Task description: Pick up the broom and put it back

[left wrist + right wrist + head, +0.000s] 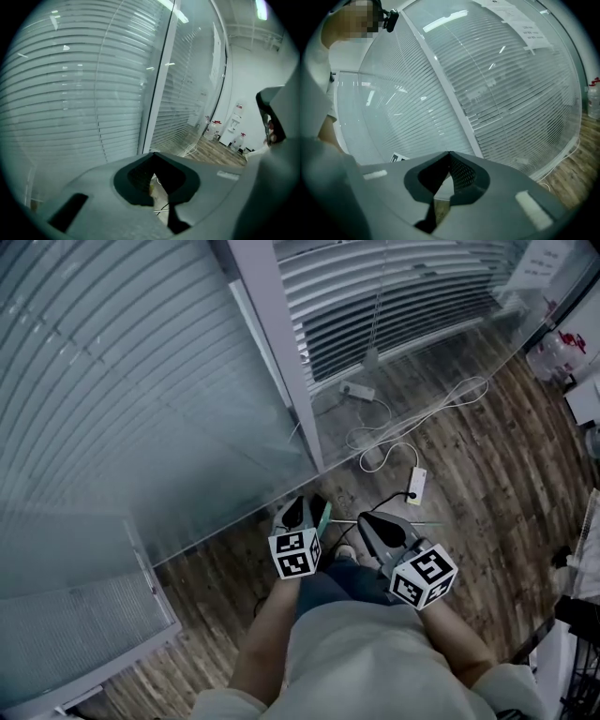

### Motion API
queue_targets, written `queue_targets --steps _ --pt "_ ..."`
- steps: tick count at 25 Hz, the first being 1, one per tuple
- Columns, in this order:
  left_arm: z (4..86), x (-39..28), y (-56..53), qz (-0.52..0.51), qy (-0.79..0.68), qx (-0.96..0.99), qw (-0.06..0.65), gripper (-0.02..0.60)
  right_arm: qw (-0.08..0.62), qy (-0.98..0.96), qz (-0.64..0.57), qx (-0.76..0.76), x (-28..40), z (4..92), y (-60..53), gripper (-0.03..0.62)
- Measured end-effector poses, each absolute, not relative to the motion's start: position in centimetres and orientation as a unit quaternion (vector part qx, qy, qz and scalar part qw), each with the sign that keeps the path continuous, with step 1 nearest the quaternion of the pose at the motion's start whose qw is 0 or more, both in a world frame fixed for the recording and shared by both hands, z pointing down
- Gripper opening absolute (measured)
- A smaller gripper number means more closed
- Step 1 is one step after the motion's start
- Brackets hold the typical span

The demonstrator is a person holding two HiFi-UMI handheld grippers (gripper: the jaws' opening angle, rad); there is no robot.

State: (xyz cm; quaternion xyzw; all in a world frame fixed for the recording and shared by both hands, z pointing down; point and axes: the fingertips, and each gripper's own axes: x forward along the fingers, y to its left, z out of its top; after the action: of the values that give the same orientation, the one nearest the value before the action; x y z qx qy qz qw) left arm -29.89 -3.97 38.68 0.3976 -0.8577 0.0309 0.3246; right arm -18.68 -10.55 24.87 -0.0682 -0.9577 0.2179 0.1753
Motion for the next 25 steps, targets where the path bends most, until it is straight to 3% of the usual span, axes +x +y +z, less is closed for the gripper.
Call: queue_targets --steps 25 --pt "34.1 -20.8 -11.4 0.087 -0.764 0.553 0.321 0.0 0.146 -0.953 0.244 0.101 -8.7 23.6 -17.2 0.006"
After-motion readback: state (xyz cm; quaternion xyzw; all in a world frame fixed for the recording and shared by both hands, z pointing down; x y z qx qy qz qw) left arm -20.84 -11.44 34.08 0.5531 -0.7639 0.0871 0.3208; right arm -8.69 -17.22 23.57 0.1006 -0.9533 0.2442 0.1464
